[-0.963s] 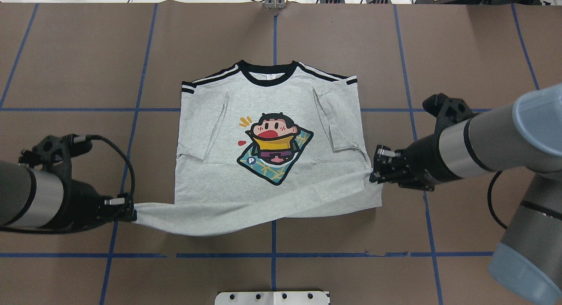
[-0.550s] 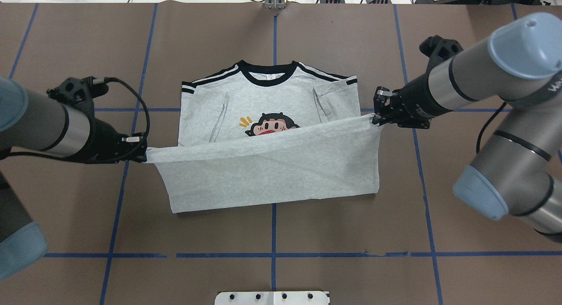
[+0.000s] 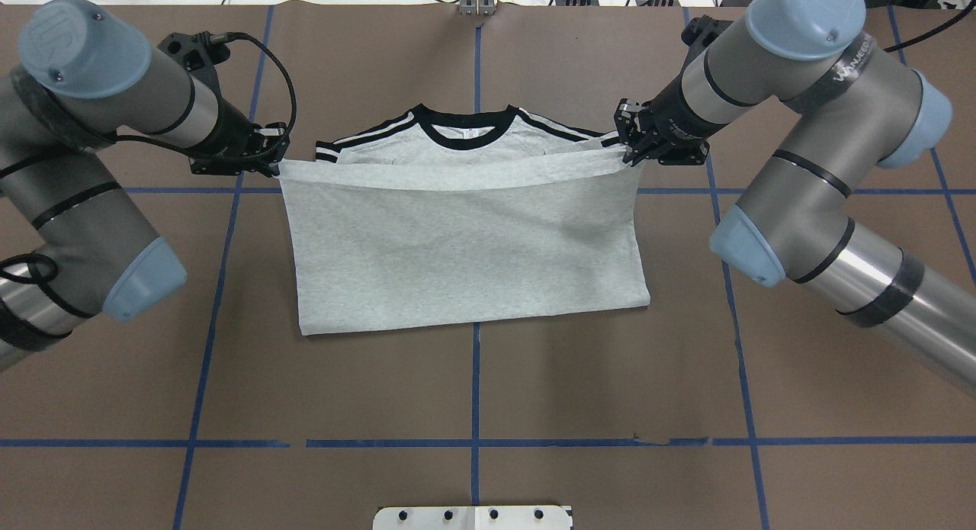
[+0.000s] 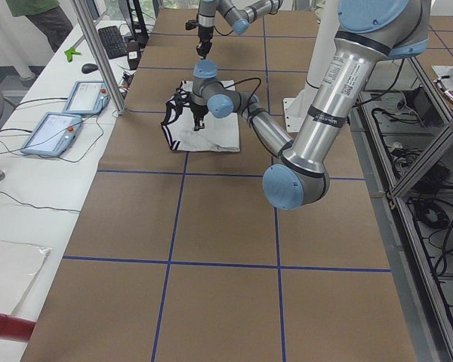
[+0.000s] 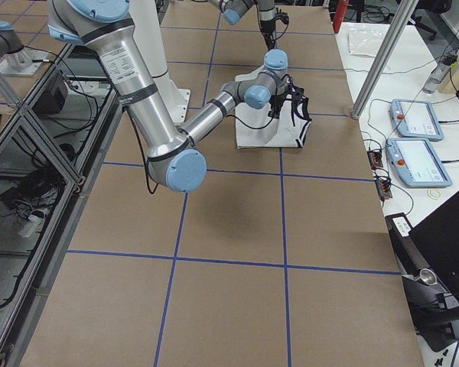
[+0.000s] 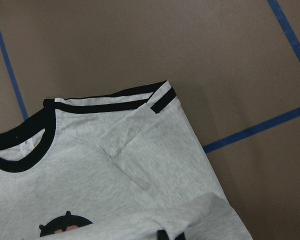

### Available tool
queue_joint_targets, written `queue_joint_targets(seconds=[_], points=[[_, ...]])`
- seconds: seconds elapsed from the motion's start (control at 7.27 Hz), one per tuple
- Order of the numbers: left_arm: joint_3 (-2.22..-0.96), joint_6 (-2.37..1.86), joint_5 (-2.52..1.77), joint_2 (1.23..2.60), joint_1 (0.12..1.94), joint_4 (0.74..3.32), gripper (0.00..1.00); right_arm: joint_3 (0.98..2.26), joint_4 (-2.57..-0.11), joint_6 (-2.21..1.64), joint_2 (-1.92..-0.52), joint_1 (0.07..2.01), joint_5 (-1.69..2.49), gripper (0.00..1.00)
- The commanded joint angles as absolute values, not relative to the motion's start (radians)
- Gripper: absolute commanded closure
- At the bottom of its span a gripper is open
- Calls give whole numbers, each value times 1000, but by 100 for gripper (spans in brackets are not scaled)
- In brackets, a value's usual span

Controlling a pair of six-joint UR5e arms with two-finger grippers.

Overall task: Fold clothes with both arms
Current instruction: 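Lift both hem corners and carry them toward the collar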

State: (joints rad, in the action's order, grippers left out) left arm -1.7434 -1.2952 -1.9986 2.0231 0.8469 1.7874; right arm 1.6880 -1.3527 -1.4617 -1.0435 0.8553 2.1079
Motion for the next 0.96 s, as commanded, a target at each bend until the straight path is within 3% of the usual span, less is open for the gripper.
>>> queue_joint_targets(seconds=[0.0,0.41,0.83], points=[[-1568,-1284,-1997,2042,868,1963,100,1591,-1347,-1450,-993,862,2108,100],[-1531,-1293,-1997,2052,864,2002,100,1473,-1227,-1451,-979,894,2108,100],[-1535,-1327,-1999,2072,861,1997,100,1450,-1227,-1466,-928,887,2111,100]])
